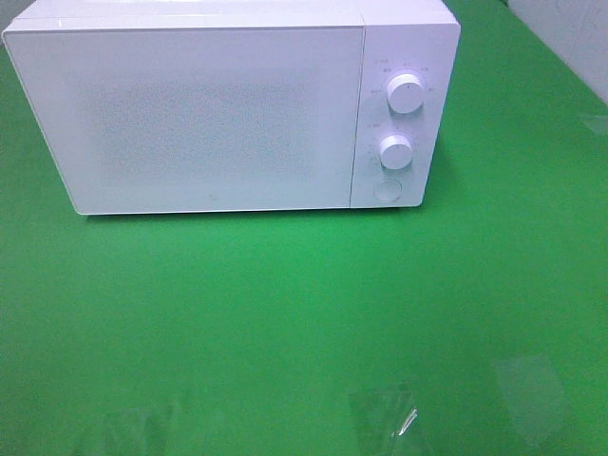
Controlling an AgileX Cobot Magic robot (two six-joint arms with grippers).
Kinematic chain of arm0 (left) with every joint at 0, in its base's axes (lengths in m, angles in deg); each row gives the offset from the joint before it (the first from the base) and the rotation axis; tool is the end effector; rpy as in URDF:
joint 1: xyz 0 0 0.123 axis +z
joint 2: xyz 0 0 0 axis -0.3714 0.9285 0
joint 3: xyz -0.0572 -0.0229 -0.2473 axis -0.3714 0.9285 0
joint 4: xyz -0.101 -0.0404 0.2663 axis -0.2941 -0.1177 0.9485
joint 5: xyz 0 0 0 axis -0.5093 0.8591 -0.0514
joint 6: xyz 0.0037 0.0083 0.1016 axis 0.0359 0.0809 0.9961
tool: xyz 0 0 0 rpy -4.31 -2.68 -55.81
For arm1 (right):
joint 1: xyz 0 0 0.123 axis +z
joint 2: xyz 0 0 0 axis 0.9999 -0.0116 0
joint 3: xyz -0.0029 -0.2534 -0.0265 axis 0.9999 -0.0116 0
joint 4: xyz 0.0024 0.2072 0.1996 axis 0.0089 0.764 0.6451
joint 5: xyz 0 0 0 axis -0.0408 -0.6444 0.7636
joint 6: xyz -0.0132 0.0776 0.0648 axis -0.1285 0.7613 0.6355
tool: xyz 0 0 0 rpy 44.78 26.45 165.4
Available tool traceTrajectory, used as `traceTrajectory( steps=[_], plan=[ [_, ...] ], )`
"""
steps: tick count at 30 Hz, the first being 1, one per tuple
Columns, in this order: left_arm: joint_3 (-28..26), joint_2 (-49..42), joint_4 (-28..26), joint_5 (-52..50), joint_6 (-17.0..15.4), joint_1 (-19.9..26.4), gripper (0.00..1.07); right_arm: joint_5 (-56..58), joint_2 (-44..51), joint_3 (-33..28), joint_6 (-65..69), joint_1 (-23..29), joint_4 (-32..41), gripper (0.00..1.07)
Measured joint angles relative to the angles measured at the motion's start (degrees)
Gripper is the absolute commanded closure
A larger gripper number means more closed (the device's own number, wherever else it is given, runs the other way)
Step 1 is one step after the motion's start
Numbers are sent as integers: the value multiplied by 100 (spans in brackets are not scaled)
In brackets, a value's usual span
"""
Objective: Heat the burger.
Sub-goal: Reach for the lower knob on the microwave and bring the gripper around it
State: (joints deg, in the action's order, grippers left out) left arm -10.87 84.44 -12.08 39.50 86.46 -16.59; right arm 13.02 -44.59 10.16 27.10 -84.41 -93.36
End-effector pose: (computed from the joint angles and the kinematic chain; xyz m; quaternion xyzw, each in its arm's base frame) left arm 0.0635 0.0015 0.2938 -0.0374 0.8515 -0.0002 0.5230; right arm 0.1827 0.0124 0.3029 -0.0558 0.7918 -0.0112 0.6081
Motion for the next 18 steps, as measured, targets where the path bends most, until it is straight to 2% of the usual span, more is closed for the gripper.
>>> traceTrajectory(
  steps=[4,9,10,18],
  plan=[
    [0,0,0,0,0,0,11,-1049,-447,-350,0,0,0,31],
    [0,0,0,0,0,0,11,-1553,-699,-516,0,0,0,31],
    [0,0,0,0,0,0,11,-2045,-974,-665,0,0,0,31],
    [0,0,0,0,0,0,11,-2956,-1650,-751,0,0,0,31]
  ],
)
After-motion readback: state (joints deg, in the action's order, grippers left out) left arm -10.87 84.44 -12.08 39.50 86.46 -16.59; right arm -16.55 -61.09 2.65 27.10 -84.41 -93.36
